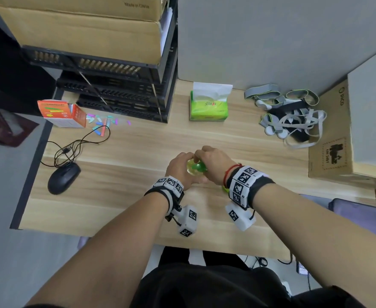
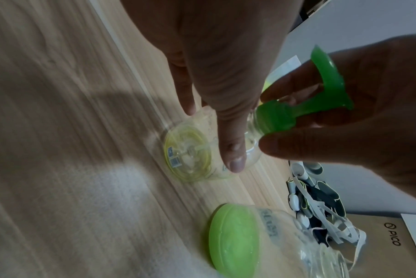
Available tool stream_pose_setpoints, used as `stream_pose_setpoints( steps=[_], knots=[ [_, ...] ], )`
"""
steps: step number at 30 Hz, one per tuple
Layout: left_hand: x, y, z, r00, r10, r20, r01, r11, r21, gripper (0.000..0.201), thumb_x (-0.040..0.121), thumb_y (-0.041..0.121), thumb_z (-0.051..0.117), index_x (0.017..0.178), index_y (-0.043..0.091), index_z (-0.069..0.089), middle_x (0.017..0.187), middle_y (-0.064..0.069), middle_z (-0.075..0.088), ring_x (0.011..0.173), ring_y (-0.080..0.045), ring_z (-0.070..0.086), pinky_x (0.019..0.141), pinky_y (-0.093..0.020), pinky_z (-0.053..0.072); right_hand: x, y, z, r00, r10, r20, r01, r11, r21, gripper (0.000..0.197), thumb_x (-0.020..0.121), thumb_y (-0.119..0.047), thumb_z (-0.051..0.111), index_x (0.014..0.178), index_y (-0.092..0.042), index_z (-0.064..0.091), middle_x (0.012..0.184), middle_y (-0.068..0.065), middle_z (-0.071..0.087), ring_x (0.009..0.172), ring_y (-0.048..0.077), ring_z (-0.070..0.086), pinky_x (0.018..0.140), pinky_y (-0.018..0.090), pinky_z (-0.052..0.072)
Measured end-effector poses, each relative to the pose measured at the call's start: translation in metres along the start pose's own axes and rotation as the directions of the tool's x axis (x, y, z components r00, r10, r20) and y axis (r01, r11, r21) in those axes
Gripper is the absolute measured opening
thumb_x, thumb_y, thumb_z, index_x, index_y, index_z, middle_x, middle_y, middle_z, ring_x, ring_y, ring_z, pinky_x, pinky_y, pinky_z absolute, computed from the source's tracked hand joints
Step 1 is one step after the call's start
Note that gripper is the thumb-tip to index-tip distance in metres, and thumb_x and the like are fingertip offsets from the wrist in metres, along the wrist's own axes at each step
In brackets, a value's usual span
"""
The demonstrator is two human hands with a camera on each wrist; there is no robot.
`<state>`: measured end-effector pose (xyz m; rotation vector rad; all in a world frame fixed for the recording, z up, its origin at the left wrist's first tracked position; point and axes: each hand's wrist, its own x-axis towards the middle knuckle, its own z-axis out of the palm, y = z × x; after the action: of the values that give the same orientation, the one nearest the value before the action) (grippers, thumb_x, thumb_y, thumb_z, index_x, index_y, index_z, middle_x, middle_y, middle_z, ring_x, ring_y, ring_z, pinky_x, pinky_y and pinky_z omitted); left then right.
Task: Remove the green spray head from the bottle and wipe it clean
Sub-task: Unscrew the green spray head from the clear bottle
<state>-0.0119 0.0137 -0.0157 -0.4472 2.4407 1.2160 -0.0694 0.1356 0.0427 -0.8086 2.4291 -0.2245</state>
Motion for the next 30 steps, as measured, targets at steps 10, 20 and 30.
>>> stream_pose_setpoints(
  steps=[10,20,30],
  knots=[
    [-0.001,-0.001,0.0,1.0,0.008,-0.001,-0.008,1.0,-0.008,0.07,0.054,0.034,0.092,0.116,0.022,0.063,0.104,0.007,0.057,0.093,-0.014,0.054,0.083,-0.027,0.044,-0.011,0.003,-0.002,0.987,-0.144,0.072,0.147,0.988,-0.036,0.043,0.077,0.002,0.065,0.116,-0.016,0.065,0.114,0.007,0.059,0.099,0.028,0.06,0.085,0.032,0.046],
    [-0.003,-0.003,0.001,1.0,0.017,-0.01,-0.018,1.0,-0.008,0.074,0.056,0.026,0.091,0.124,0.021,0.061,0.11,0.006,0.058,0.096,-0.012,0.052,0.084,-0.023,0.039,-0.004,-0.013,-0.009,0.979,0.205,0.014,-0.205,0.979,0.009,0.05,0.088,-0.051,0.05,0.11,-0.007,0.055,0.102,0.014,0.062,0.094,0.035,0.061,0.07,0.035,0.044],
    [-0.003,-0.005,0.003,1.0,0.006,-0.022,-0.006,1.0,-0.016,0.071,0.057,0.021,0.092,0.121,0.021,0.062,0.112,0.002,0.061,0.101,-0.018,0.058,0.084,-0.026,0.043,-0.008,-0.006,-0.001,0.998,0.045,-0.033,-0.051,0.977,-0.206,0.04,0.085,-0.041,0.058,0.115,-0.016,0.05,0.105,0.006,0.063,0.096,0.029,0.063,0.071,0.037,0.047]
  ],
)
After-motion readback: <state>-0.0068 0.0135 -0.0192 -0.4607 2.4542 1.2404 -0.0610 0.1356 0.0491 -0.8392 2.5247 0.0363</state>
